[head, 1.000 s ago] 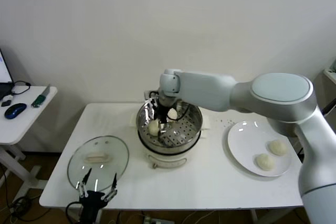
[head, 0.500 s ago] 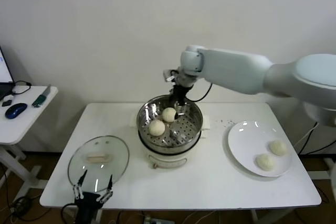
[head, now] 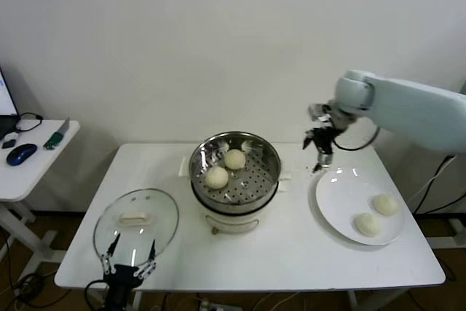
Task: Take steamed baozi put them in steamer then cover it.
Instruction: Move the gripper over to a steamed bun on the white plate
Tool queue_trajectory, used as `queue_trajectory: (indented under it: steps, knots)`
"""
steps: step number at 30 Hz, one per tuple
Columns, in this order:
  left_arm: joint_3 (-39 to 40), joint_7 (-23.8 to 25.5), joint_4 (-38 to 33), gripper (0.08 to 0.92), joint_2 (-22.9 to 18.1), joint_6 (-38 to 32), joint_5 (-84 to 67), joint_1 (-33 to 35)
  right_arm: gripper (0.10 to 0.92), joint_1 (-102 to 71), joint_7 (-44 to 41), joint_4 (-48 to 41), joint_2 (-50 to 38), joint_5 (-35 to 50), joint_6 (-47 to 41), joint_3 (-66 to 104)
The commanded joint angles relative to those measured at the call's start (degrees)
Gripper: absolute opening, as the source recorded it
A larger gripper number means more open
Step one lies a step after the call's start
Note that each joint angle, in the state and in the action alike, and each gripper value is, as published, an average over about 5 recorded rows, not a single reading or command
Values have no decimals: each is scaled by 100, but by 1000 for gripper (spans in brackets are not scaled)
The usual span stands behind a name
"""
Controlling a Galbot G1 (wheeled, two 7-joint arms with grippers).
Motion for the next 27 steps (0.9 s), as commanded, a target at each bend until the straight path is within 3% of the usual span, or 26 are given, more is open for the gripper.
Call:
queue_trajectory:
  steps: [1, 15, 27]
  knots:
    - [-28, -8, 12, 823, -72, 46, 35, 33, 823, -1501, -113, 221, -1594, -1608, 354, 983]
    - [-49, -26, 20, 823, -156, 116, 142, 30, 823, -2838, -224, -392, -1441, -2442, 719, 1852]
    - [-65, -35, 72, 823, -173, 107, 136, 30, 823, -3249, -207, -650, -1253, -2661, 754, 2203]
